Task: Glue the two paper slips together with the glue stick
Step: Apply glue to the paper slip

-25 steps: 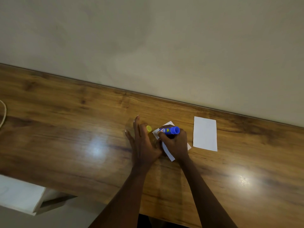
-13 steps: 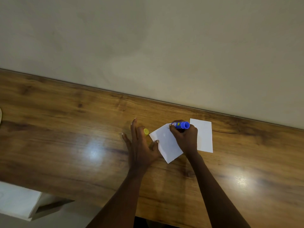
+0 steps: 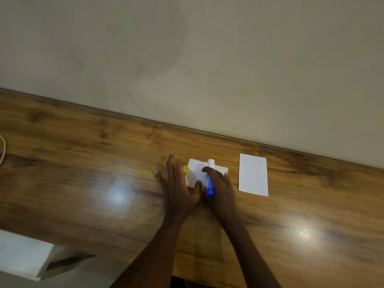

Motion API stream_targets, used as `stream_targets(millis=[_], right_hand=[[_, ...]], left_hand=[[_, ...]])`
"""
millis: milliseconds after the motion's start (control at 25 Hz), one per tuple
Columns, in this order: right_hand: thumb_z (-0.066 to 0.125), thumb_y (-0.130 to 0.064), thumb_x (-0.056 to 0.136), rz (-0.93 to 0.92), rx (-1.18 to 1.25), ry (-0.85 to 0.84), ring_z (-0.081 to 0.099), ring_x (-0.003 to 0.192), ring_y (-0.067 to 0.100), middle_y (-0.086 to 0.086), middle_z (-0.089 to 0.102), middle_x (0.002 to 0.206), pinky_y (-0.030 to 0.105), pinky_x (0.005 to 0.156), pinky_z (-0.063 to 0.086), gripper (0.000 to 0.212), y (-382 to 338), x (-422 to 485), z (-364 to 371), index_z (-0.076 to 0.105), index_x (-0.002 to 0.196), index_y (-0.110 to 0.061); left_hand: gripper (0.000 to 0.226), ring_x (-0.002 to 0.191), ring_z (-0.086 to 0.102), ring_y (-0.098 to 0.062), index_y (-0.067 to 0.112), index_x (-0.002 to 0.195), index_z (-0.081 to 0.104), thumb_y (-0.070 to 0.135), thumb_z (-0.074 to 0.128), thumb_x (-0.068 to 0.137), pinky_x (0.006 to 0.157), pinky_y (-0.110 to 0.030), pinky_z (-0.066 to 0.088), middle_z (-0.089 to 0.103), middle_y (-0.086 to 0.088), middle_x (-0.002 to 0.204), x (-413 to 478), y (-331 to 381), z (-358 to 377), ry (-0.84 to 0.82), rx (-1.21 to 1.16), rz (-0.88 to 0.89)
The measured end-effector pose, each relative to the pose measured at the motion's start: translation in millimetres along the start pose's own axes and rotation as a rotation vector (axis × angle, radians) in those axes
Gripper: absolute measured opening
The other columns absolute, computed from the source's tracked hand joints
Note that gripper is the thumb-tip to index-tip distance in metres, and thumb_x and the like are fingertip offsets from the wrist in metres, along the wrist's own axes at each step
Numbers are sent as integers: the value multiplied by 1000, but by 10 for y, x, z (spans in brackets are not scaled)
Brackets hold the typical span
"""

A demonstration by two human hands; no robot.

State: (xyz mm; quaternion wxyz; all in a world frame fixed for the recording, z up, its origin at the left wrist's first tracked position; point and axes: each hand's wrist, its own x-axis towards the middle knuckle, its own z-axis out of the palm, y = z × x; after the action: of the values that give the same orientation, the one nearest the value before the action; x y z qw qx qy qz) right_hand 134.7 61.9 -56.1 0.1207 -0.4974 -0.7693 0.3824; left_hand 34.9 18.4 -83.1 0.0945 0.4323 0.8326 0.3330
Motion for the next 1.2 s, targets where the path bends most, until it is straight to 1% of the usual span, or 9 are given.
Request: stream_targets(millis=[120, 200, 280, 400, 480, 520, 720, 1040, 1200], right_hand=[[60, -3, 80, -149, -39, -237, 39, 127, 26, 9, 47, 137, 45, 110, 28, 48, 51, 264, -307, 46, 122, -20], [60, 0, 78, -216, -115, -295, 42, 124, 26, 11, 49, 135, 39, 107, 30, 48, 54, 371, -447, 47, 122, -17], [62, -5, 79, -242, -72, -160, 52, 113, 26, 14, 57, 126, 33, 99, 38, 43, 5, 388, -443, 51, 120, -12], [55, -13, 85, -49, 416, 106, 60, 85, 22, 18, 62, 107, 22, 79, 50, 37, -160, 316, -232, 47, 121, -6], [53, -12, 86, 100, 668, 93, 58, 77, 22, 19, 59, 100, 18, 68, 51, 39, -217, 312, -113, 42, 123, -4], [54, -11, 86, 141, 698, 61, 58, 80, 26, 21, 59, 100, 22, 71, 51, 37, -208, 322, -79, 43, 120, -2], [59, -14, 83, 93, 518, 60, 54, 67, 5, 6, 61, 82, 7, 63, 45, 15, -117, 414, -88, 60, 91, -1], [61, -12, 82, -65, 335, -48, 54, 71, 3, 4, 63, 88, -4, 62, 40, 25, -115, 401, -30, 60, 105, -3], [61, -13, 82, -28, 270, 83, 49, 71, 4, 7, 61, 91, -8, 62, 34, 28, -11, 495, -194, 59, 108, -3]], left_hand=[[56, 136, 27, -34, 6, 117, 43, 34, 60, 72, 111, -58, 4, 26, -18, 148, 6, 2, 5, 14, 8, -24], [55, 136, 25, -35, 7, 115, 43, 29, 67, 70, 111, -60, 6, 25, -18, 148, 14, 8, 17, 6, 15, -39], [55, 136, 25, -36, 7, 113, 44, 28, 69, 69, 110, -61, 8, 26, -19, 148, 14, 4, 25, -4, 29, -39], [53, 135, 28, -38, 6, 110, 45, 31, 68, 69, 108, -64, 11, 27, -21, 147, 6, 4, 23, 2, 45, -24], [52, 134, 29, -38, 7, 109, 45, 33, 68, 71, 108, -64, 12, 27, -21, 147, 2, 7, 15, 11, 44, -22], [51, 134, 29, -38, 8, 109, 44, 33, 67, 71, 107, -64, 11, 27, -21, 147, 0, 4, 14, 13, 46, -19], [50, 133, 30, -39, 8, 108, 42, 34, 66, 73, 106, -63, 10, 28, -22, 146, 0, 5, 12, 27, 35, -5], [56, 134, 29, -39, 6, 113, 44, 28, 69, 68, 107, -62, 8, 26, -22, 147, 13, 23, -12, 1, 43, -11], [53, 135, 28, -37, 6, 112, 45, 31, 67, 71, 108, -63, 8, 25, -20, 148, 8, 41, -23, -5, 46, -24]])
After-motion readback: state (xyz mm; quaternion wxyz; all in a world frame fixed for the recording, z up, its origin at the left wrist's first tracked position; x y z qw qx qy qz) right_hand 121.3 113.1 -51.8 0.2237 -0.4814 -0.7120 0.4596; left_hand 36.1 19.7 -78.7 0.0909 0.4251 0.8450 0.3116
